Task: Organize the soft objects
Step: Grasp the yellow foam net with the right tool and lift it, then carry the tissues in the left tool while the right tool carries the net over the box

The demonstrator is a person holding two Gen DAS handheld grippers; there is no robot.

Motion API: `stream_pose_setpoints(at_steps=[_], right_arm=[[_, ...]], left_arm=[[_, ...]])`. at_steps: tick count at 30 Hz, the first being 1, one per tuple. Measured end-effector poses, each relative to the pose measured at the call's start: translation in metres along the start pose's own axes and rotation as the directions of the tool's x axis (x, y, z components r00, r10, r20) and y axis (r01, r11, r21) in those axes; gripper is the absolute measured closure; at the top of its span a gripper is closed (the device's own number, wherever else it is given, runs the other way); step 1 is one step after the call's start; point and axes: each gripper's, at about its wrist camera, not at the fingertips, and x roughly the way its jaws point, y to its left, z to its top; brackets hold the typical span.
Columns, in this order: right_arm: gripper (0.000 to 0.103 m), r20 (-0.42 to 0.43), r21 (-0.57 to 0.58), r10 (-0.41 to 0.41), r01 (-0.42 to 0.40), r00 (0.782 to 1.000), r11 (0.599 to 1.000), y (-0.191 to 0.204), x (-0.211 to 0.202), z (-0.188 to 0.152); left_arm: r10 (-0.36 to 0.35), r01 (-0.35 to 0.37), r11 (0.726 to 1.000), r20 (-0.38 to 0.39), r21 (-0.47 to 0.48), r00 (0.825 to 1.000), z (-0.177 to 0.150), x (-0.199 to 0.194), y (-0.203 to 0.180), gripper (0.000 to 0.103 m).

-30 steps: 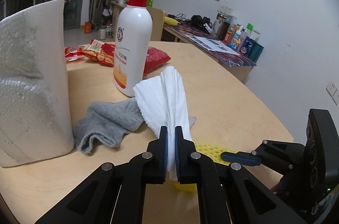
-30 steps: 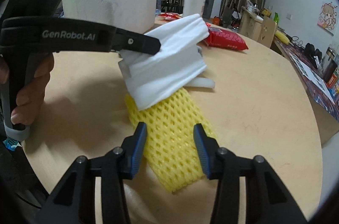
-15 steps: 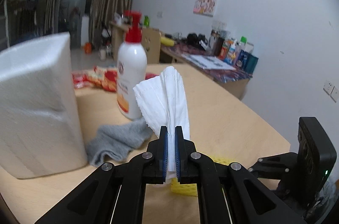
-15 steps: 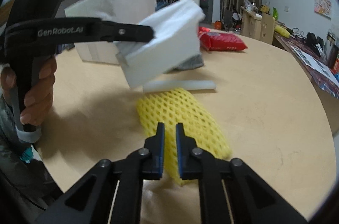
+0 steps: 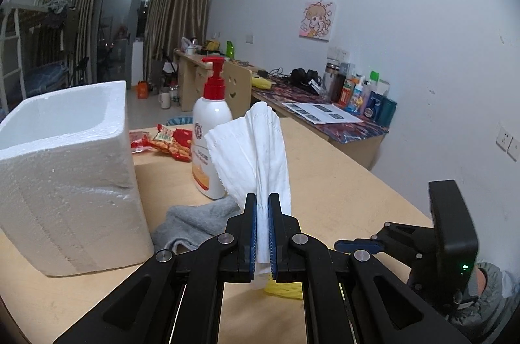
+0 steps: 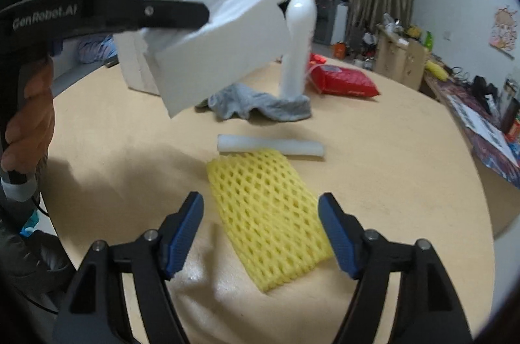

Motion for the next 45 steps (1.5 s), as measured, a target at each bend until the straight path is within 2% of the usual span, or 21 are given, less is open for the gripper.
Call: stream_pose_setpoints(at_steps=[7, 12, 14, 16, 17, 18, 19, 20, 25, 28, 34, 38, 45], right_arm=[[0.026, -0.055, -0.013, -0.046, 0.045, 0.997, 0.999, -0.005, 0.019, -0.003], [0.027, -0.077, -0.049, -0.046, 0.042, 0.996, 0.998, 0.001, 0.022, -0.008], [0.030, -0.085, -0.041, -0.032, 0.028, 0.996, 0.999, -0.002, 0.023, -0.007], [0.056, -0.088, -0.036, -0.063, 0.060, 0.994, 0.998, -0.004, 0.021, -0.005], [0.062, -0.086, -0.029, -0.078, 0.076, 0.993, 0.997, -0.005, 0.020, -0.006], [0.079, -0.075, 0.002, -0.081, 0.081, 0.994, 0.997, -0.009, 0.018, -0.006], [0.082, -0.070, 0.040, -0.072, 0.075, 0.995, 0.996, -0.014, 0.016, -0.007], [0.082, -0.062, 0.076, -0.052, 0.057, 0.997, 0.996, -0.018, 0.014, -0.009], [0.083, 0.033, 0.157, -0.068, 0.062, 0.997, 0.986, -0.022, -0.007, -0.009], [0.083, 0.110, 0.192, -0.091, 0.069, 0.990, 0.979, -0.022, -0.027, -0.003], [0.083, 0.252, 0.221, -0.085, 0.028, 0.964, 0.975, -0.015, -0.069, 0.000], [0.083, 0.298, 0.239, -0.104, 0.031, 0.949, 0.971, -0.009, -0.082, -0.001], [0.082, 0.391, 0.239, -0.125, 0.031, 0.912, 0.970, 0.012, -0.122, -0.009]], left_arm=[[-0.003, 0.002, 0.999, -0.020, -0.035, 1.000, -0.004, 0.008, 0.014, 0.097], [-0.017, 0.015, 0.999, -0.036, -0.044, 0.999, -0.006, 0.017, 0.019, 0.097], [-0.023, 0.022, 0.999, -0.034, -0.047, 0.999, -0.007, 0.018, 0.021, 0.097], [-0.033, 0.031, 0.998, -0.034, -0.050, 0.999, -0.008, 0.016, 0.022, 0.097], [-0.035, 0.034, 0.998, -0.034, -0.049, 0.999, -0.008, 0.016, 0.021, 0.097], [-0.035, 0.034, 0.998, -0.032, -0.046, 0.999, -0.008, 0.015, 0.020, 0.097], [-0.036, 0.035, 0.998, -0.030, -0.043, 0.999, -0.008, 0.014, 0.020, 0.097], [-0.035, 0.034, 0.999, -0.027, -0.040, 0.999, -0.008, 0.014, 0.018, 0.097], [-0.027, 0.027, 0.999, -0.003, -0.033, 1.000, -0.009, 0.002, 0.016, 0.097], [-0.025, 0.025, 0.999, 0.014, -0.032, 1.000, -0.008, -0.008, 0.012, 0.097], [-0.020, 0.021, 1.000, 0.053, -0.015, 0.998, -0.005, -0.033, -0.005, 0.097], [-0.021, 0.022, 1.000, 0.067, -0.020, 0.998, -0.009, -0.051, -0.014, 0.097], [0.008, -0.012, 0.999, 0.120, 0.040, 0.993, -0.017, -0.096, -0.040, 0.097]])
